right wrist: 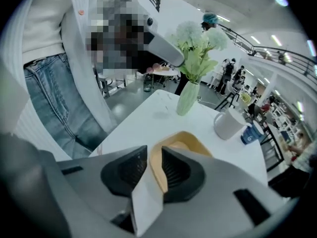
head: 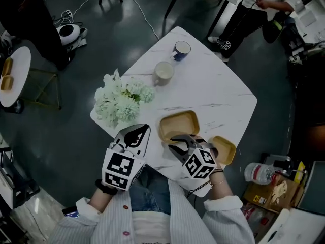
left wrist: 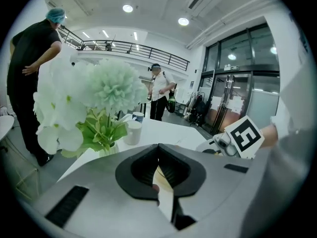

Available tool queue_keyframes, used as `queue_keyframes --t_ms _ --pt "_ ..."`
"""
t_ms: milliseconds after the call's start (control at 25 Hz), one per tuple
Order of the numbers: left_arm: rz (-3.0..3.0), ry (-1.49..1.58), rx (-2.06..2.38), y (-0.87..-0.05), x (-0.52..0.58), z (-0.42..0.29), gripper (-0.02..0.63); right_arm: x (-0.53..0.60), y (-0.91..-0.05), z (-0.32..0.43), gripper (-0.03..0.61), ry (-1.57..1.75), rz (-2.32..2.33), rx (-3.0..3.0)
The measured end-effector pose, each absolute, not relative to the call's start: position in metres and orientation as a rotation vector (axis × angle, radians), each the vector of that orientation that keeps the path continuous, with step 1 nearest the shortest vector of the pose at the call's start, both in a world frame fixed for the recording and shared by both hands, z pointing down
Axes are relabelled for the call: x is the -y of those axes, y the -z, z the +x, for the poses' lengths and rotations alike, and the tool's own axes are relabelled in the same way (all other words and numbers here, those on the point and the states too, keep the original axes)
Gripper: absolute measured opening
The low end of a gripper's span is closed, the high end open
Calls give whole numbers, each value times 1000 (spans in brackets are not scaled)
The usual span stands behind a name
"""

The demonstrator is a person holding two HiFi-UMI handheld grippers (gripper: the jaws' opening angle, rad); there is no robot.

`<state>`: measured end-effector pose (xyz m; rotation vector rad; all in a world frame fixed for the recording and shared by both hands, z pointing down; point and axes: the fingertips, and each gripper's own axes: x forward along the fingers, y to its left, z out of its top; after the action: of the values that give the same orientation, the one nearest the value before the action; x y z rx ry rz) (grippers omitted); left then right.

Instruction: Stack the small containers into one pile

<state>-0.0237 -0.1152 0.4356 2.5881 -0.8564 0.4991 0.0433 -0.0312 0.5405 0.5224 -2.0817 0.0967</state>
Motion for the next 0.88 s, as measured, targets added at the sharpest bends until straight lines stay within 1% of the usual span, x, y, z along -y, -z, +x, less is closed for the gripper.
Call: queue_keyframes --t_ms 200,520,880 --pt "2644 -495 767 -426 102 -12 17 25 -519 69 84 -140 746 2051" --pt "2709 -502 648 -418 73 25 17 -20 -511 139 84 -261 1029 1941" --pt "2707 -526 652 -417 38 71 17 -69 -539 201 92 -344 1046 1870"
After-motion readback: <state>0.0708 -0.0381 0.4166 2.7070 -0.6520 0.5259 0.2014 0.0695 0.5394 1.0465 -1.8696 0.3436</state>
